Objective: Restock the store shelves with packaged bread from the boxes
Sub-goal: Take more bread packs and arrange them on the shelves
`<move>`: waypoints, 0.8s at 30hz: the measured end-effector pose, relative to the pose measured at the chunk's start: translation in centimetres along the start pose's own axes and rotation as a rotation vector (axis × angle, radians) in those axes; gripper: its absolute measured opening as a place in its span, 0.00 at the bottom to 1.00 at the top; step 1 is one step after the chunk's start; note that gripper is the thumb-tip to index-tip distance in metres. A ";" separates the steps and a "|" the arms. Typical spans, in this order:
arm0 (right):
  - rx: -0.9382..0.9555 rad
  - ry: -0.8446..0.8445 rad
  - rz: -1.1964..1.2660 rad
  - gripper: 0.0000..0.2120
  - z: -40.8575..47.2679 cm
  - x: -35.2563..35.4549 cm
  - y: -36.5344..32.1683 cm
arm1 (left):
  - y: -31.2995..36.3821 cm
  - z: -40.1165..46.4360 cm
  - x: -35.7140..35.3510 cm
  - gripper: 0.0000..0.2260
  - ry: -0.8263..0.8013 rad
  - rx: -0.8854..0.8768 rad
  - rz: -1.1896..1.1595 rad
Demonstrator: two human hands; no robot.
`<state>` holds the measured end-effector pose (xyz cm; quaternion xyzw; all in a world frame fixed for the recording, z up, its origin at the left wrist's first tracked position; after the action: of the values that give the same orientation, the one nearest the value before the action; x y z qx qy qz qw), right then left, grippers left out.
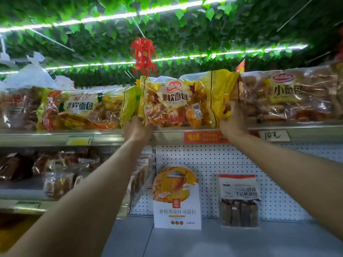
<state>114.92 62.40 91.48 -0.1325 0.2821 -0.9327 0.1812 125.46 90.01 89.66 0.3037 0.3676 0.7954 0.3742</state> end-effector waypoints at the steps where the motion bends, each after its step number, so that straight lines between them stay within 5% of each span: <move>1: -0.011 -0.021 0.006 0.25 -0.6 0.2 0.0 | 0.2 -1.0 0.4 0.16 0.005 0.002 -0.069; 11: 0.037 -0.182 0.212 0.11 -9.5 5.3 0.7 | -2.2 -14.3 2.5 0.09 -0.263 0.337 -0.695; 16: -0.052 -0.327 0.191 0.08 -14.1 8.7 4.3 | -5.2 -21.5 1.4 0.02 -0.372 0.531 -0.754; 24: -0.409 -0.428 0.200 0.07 -19.8 13.8 11.8 | -5.8 -31.9 -4.4 0.06 -0.497 0.738 -0.691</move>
<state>98.70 57.03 70.78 -0.3313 0.4310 -0.7851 0.2967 105.80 77.66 66.68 0.4546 0.6002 0.3500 0.5573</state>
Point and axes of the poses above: each hand's wrist, its own z-axis towards the middle knuckle, its own x-axis out of the back of the hand, y = z × x, the point moved 3 cm from there along z, towards the middle knuckle, and after that the axes turned 8 degrees about y, right-handed, at the moved point
